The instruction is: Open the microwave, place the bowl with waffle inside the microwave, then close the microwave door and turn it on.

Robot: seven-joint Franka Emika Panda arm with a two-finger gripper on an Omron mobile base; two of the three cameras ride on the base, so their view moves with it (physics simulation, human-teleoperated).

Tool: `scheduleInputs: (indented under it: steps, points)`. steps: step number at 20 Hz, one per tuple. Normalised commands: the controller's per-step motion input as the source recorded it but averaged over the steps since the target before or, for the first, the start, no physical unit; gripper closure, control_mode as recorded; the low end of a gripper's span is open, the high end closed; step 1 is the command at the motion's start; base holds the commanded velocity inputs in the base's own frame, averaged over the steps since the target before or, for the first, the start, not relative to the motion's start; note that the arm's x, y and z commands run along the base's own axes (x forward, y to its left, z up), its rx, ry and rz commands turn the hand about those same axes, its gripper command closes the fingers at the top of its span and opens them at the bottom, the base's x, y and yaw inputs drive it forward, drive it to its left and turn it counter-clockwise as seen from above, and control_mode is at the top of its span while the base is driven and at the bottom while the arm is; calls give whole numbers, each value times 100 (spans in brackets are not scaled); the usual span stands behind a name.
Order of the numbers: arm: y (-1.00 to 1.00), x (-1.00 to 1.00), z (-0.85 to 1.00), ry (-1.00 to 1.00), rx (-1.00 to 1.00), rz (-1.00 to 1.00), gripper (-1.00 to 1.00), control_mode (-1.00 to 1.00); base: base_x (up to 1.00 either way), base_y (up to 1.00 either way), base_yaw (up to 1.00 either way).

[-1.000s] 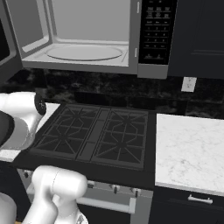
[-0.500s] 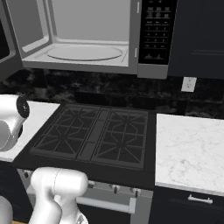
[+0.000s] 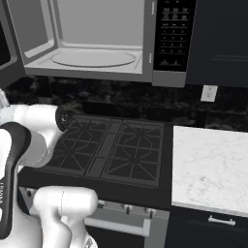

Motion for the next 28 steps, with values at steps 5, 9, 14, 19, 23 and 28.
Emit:
scheduleInputs:
  steps: [5,9,14,19,23,28]
  points:
    - [-59,94,-59,9,-13,-15,-100,-100,0,0,0]
    - [-27,100,-90,12,-20,-1,-100,-100,0,0,0]
    - [4,69,-99,2,-28,1,-100,-100,0,0,0]
    - [45,28,-88,-6,-45,2,-100,-100,0,0,0]
    - [34,37,-26,-4,-35,0,-100,-100,0,0,0]
    - [39,48,-7,6,-1,0,-100,-100,0,0,0]
